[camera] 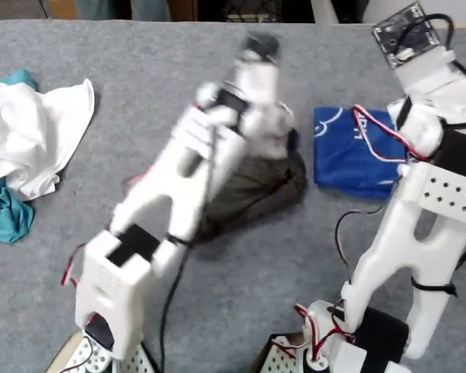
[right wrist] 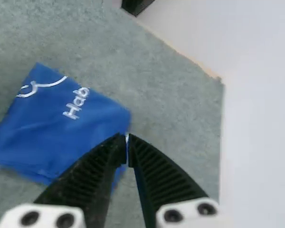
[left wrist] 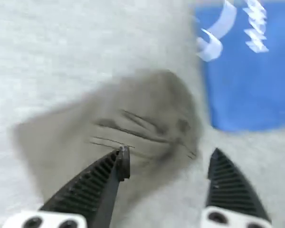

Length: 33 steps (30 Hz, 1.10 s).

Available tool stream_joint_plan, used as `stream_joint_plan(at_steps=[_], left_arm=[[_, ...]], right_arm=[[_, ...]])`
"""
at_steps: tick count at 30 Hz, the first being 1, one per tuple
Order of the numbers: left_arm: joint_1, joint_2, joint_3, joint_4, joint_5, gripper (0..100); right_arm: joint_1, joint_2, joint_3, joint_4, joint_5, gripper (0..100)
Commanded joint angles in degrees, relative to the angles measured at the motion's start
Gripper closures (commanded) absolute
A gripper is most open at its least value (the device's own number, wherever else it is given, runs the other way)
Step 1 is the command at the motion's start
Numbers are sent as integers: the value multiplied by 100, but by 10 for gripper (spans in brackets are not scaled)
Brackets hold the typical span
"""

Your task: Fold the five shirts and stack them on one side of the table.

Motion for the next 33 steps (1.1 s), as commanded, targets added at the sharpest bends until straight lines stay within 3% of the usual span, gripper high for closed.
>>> stream_joint_plan(at_steps=[1,3,9,13,16,20,24,33], left_arm=[[-1182,-149,-796,932,-598,858],[-1903,-105,-831,1160,-1125,966],[-3644,-193,760,1116,-2224,971],[-4602,-993,2035,1055,-2532,971],[-5103,-2031,3758,299,-2725,971],[-5279,-3560,6369,-721,-2840,971],[-5262,-4695,8171,-1345,-2857,971],[-5314,-5705,9332,-1336,-2866,971]], right_arm=[[-774,-84,57,501,-158,976],[-1495,48,101,782,-484,976],[-3341,1552,40,826,-826,980],[-3859,2949,-444,844,-1134,980],[-4062,3952,-998,976,-1266,980],[-4404,4901,-1921,1653,-1266,981],[-4527,5481,-2633,2075,-1266,981],[-4484,5921,-3204,2655,-1231,981]])
